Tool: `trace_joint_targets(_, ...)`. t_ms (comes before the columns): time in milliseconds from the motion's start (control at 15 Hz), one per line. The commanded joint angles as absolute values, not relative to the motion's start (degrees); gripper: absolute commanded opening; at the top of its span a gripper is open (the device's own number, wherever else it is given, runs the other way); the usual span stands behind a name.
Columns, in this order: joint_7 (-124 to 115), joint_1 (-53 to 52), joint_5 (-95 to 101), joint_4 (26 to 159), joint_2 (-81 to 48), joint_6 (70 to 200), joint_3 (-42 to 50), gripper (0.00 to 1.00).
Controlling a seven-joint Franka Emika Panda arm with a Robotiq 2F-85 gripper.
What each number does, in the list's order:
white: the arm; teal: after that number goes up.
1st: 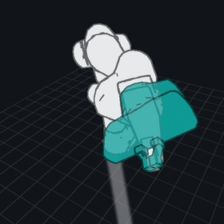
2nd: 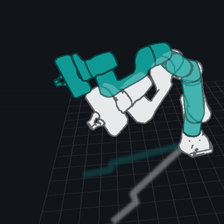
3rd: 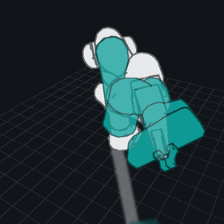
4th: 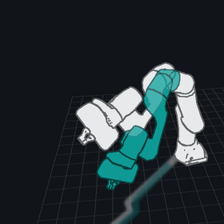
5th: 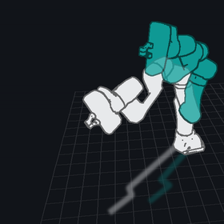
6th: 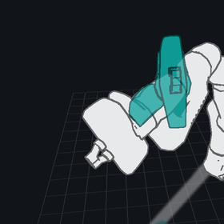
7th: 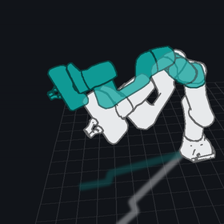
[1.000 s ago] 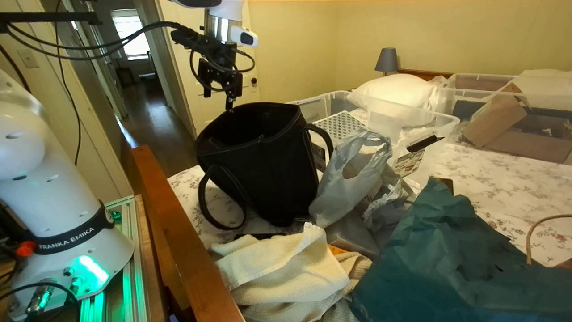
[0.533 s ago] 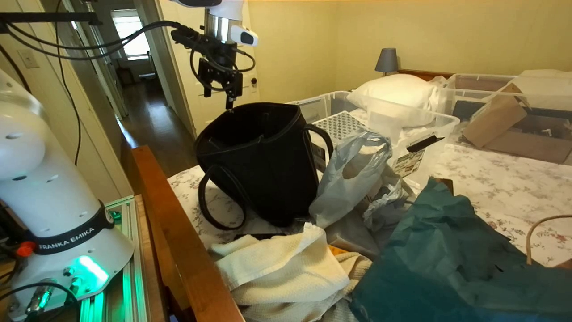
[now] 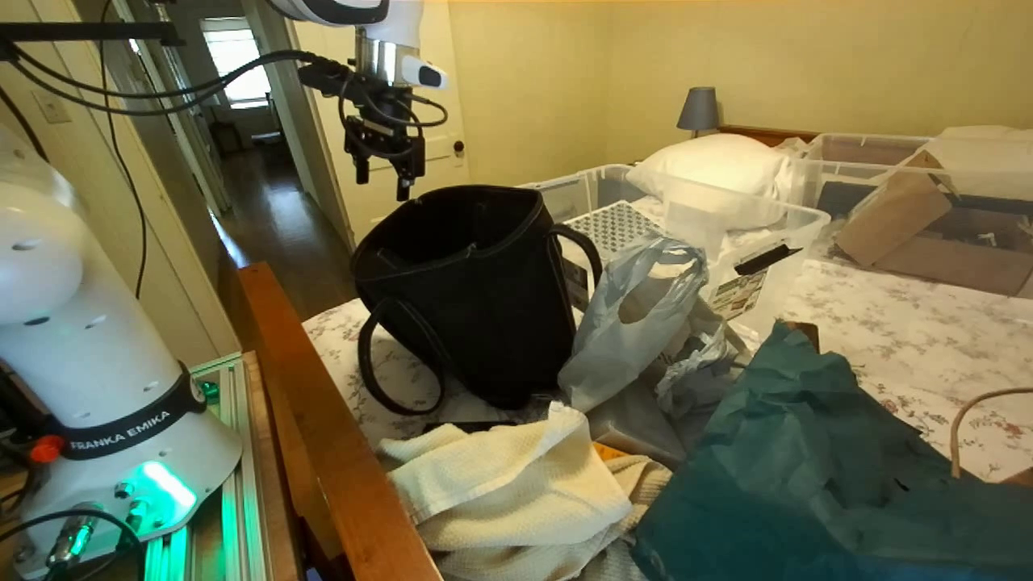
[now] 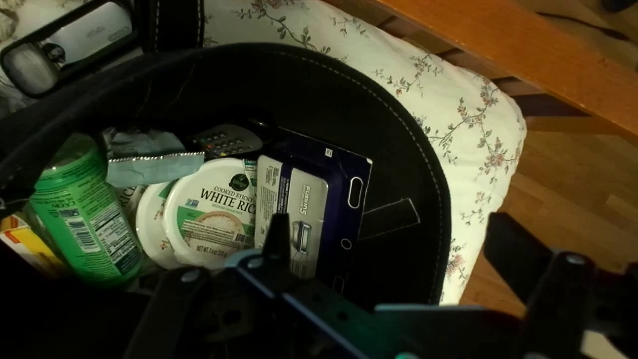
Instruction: Move the green bottle, which is in the bag, to the storage bin
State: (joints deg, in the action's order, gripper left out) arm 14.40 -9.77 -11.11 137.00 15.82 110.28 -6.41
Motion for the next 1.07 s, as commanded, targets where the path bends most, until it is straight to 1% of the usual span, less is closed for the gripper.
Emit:
trace_joint_targets(0, 10.9, -9.9, -8.7, 140.2, 16.3, 114.2, -8.0, 1.00)
trace_joint_targets(333, 14.1, -10.9, -11.1, 143.6, 12.5, 129.1, -7.7, 1.00)
trace_joint_targets(533, 15.7, -11.5, -10.0, 144.5, 9.1, 135.4, -7.9, 1.00)
trace_joint_targets(800, 10.0, -10.3, -4.3, 144.3, 3.8, 141.8, -8.9, 1.00)
trace_joint_targets(1000, 2.5, -9.5, 4.6, 142.6, -0.3, 142.0, -9.0, 1.00)
